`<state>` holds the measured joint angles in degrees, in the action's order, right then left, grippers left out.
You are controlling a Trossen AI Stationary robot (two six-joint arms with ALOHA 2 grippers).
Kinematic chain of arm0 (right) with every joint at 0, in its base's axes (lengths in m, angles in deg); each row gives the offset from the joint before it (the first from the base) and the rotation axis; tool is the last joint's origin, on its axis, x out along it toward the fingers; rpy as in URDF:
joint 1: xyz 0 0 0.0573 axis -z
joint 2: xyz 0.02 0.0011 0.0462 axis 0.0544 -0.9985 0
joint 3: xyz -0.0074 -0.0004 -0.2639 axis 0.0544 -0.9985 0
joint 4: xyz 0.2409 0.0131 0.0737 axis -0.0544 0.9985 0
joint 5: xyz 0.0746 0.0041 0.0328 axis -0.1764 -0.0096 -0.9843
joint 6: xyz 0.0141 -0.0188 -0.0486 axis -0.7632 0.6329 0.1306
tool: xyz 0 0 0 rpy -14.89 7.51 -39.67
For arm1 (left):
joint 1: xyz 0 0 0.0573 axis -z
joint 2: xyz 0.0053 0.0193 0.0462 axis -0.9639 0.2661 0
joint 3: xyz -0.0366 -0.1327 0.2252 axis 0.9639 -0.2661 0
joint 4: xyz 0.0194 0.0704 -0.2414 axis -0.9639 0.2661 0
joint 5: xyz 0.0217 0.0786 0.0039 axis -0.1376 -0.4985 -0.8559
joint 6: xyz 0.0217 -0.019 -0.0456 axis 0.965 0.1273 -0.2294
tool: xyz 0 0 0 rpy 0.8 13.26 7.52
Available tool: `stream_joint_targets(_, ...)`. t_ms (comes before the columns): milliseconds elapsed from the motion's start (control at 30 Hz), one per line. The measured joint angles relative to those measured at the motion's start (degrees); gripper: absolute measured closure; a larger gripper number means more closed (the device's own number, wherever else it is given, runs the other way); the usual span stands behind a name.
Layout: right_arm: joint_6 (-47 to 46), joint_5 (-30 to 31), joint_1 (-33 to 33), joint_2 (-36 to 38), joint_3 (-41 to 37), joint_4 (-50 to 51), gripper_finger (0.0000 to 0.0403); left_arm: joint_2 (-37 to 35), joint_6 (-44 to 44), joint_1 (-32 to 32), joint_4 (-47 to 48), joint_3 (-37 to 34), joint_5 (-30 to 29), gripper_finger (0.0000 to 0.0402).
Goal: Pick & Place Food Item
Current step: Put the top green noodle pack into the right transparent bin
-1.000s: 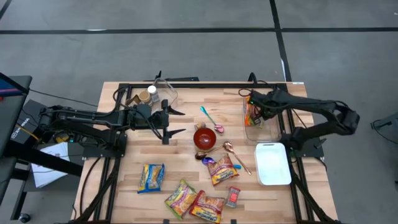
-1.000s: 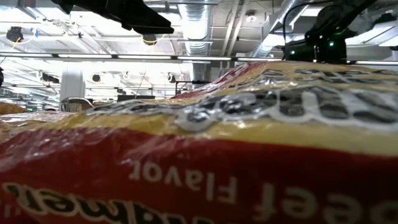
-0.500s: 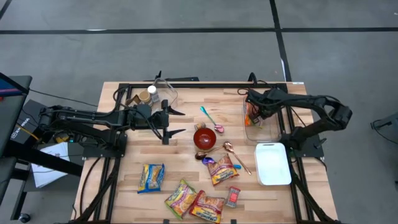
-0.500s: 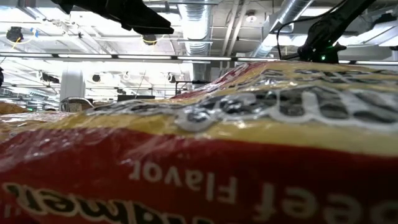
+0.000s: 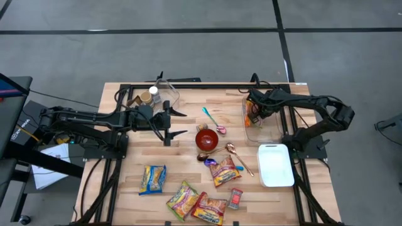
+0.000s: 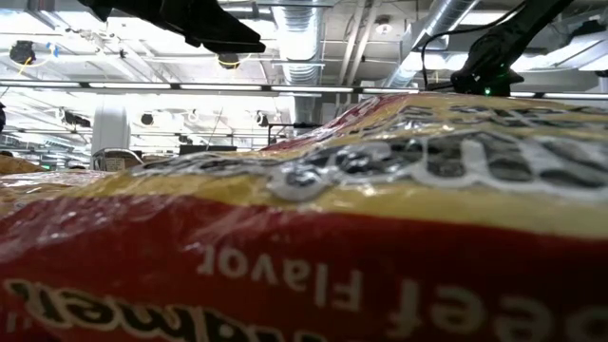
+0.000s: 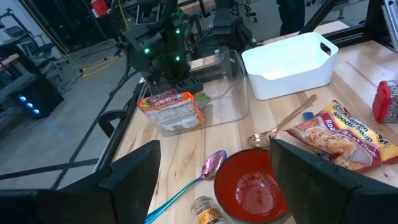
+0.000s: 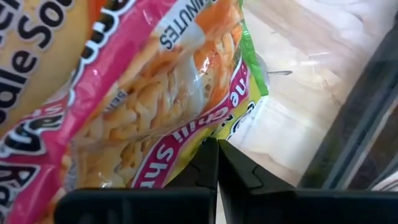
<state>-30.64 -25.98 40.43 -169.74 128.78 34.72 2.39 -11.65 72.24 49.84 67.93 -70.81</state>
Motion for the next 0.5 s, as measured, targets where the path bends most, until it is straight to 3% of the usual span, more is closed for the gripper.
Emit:
stream_joint_targets(267, 0.3, -1.3, 0.0, 0.0, 0.0, -0.7, 0.0403, 0.0, -0.3, 0.0, 0.6, 0.0, 0.0, 0.0105)
stream_joint_targets(500, -2.5, 5.6, 0.0, 0.4, 0.0, 4.7, 0.0403, 0.0, -0.9, 0.0, 0.6, 0.0, 0.0, 0.0105)
